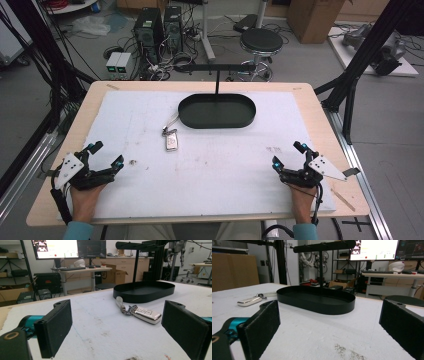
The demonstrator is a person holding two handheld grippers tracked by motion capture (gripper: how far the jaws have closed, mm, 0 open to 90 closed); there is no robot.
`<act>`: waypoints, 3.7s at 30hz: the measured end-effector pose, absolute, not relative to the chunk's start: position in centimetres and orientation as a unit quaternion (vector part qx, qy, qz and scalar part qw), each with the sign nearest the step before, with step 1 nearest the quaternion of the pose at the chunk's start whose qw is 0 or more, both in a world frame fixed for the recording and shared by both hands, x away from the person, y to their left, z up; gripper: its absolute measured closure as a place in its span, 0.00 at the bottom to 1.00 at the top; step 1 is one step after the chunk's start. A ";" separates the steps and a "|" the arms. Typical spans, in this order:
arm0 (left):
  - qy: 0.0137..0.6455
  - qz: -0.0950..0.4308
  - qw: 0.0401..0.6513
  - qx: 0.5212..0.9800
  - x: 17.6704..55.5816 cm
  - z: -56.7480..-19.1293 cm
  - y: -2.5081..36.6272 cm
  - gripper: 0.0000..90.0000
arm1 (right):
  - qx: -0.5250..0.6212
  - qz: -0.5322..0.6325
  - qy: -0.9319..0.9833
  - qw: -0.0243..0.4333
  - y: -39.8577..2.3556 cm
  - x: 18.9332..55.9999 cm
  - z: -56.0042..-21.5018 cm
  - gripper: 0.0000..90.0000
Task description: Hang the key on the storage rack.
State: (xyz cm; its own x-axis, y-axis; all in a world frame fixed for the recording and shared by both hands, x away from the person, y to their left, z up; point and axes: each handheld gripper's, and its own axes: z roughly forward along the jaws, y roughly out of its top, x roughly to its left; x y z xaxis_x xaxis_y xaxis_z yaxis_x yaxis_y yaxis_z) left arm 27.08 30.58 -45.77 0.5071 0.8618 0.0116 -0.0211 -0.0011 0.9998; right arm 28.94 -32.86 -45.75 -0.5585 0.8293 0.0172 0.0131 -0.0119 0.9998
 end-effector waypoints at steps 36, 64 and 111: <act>0.365 0.338 0.587 0.639 28.4 -42.8 30.6 0.12 | 0.337 0.626 0.623 0.327 -32.8 28.9 -45.7 0.03; 0.369 0.259 0.454 0.768 37.6 -32.9 25.4 0.12 | 0.338 0.626 0.623 0.327 -32.8 28.8 -45.8 0.03; 0.448 0.139 0.236 0.851 47.6 -37.8 16.9 0.26 | 0.337 0.625 0.623 0.327 -32.8 28.9 -45.7 0.03</act>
State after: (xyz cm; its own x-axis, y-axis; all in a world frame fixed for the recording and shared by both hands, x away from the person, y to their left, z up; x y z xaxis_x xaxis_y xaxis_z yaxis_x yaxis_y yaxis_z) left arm 47.56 16.88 -37.83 0.5606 0.8277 0.0259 0.6961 -0.4880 0.5265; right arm 28.86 -32.77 -45.75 -0.5579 0.8298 0.0139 0.0108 -0.0094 0.9999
